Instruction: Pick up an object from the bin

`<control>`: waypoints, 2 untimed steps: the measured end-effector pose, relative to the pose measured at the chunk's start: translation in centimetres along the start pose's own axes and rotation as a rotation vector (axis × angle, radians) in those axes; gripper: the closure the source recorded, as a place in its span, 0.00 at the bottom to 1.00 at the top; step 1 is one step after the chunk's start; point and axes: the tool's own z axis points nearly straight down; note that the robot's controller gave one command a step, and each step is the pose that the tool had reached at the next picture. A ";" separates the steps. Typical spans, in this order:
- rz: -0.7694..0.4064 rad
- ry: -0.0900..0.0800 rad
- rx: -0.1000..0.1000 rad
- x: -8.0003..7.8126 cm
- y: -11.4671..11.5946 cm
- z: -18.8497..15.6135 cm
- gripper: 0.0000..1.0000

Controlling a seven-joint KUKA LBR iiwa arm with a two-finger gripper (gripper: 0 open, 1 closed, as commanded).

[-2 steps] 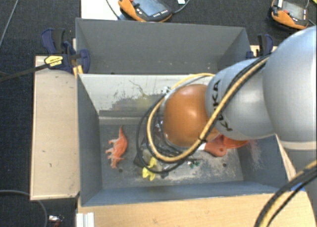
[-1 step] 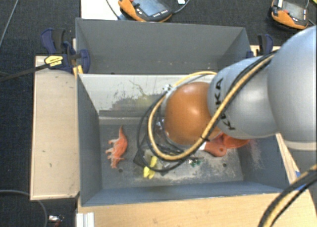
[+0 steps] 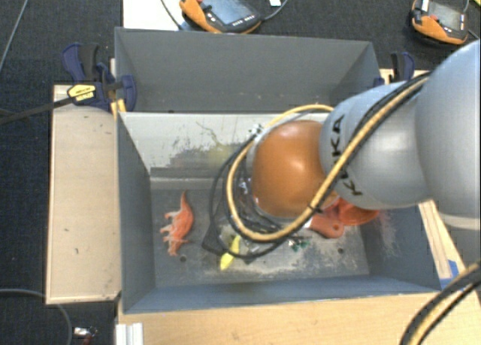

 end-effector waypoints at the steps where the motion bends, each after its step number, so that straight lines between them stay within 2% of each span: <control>1: 0.000 -0.001 0.000 -0.1 0.0 -1.3 1.00; 2: 0.004 -0.002 0.000 -0.1 0.0 -2.9 1.00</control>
Offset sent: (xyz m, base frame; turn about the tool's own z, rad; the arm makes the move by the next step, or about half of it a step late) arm 0.0005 0.0000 0.0406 0.0002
